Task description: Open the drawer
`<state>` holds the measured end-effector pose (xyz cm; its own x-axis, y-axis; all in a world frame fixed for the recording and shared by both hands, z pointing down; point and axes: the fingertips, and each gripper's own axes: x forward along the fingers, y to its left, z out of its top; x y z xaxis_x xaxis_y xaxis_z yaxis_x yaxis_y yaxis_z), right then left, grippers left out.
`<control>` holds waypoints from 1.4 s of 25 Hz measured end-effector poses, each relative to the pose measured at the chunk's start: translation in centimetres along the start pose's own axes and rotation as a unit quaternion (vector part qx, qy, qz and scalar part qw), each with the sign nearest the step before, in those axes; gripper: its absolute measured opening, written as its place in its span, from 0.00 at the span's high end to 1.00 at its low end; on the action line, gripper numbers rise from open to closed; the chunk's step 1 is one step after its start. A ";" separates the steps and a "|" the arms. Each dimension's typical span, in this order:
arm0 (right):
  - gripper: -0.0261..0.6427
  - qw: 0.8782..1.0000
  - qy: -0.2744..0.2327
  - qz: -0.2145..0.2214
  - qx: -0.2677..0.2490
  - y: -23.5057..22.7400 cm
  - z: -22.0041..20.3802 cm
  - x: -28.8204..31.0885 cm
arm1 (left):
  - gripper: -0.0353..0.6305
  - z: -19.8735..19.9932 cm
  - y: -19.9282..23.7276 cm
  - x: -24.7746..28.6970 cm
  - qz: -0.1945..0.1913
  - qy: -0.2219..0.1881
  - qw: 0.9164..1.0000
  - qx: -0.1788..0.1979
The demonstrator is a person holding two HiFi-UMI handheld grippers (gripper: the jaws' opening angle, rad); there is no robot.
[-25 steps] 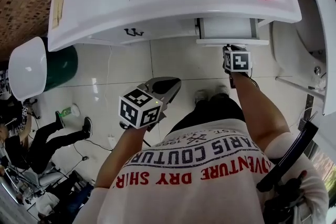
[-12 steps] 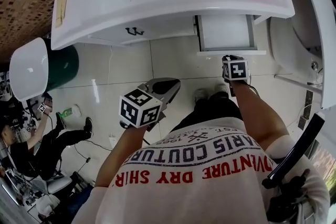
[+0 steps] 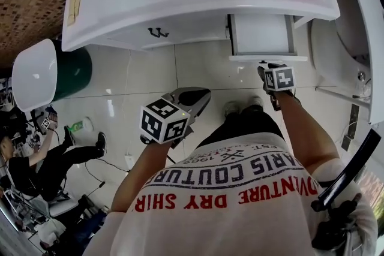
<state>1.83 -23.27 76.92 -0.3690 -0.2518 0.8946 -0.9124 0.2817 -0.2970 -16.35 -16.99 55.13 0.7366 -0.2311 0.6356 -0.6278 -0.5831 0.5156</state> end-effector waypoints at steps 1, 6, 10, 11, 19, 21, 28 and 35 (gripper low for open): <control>0.69 1.000 -0.004 0.024 0.011 0.6 -0.4 -1.0 | 0.95 0.0 -0.4 -0.1 -0.003 -0.003 1.000 0.001; 0.95 0.973 -0.101 0.206 0.012 8.3 1.6 -11.6 | 0.95 1.0 -2.9 -1.6 -0.018 -0.021 0.999 0.016; 0.95 0.941 -0.155 0.299 -0.036 14.6 2.3 -21.1 | 0.95 2.2 -5.8 -3.1 -0.015 -0.052 0.998 0.033; 0.95 0.936 -0.161 0.308 -0.046 15.6 2.0 -23.1 | 0.95 2.2 -6.8 -3.3 -0.016 -0.057 0.998 0.034; 0.95 0.924 -0.200 0.276 -0.173 17.3 -4.0 -34.0 | 0.95 1.1 -18.7 -3.3 -0.051 -0.094 0.993 0.058; 0.95 0.922 -0.205 0.273 -0.182 16.8 -6.6 -36.0 | 0.95 0.0 -22.4 -3.1 -0.051 -0.104 0.991 0.068; 0.95 0.911 -0.221 0.275 -0.215 16.5 -16.1 -42.1 | 0.95 -5.1 -33.8 -3.3 -0.035 -0.133 0.987 0.089; 0.95 0.901 -0.230 0.278 -0.239 17.0 -20.4 -46.0 | 0.95 -7.8 -39.5 -3.6 -0.018 -0.125 0.985 0.114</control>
<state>6.97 12.02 37.54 -0.8807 -0.2749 0.3859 -0.4235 0.8219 -0.3810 3.88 12.97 36.96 0.8148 -0.3745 0.4426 -0.5474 -0.7483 0.3747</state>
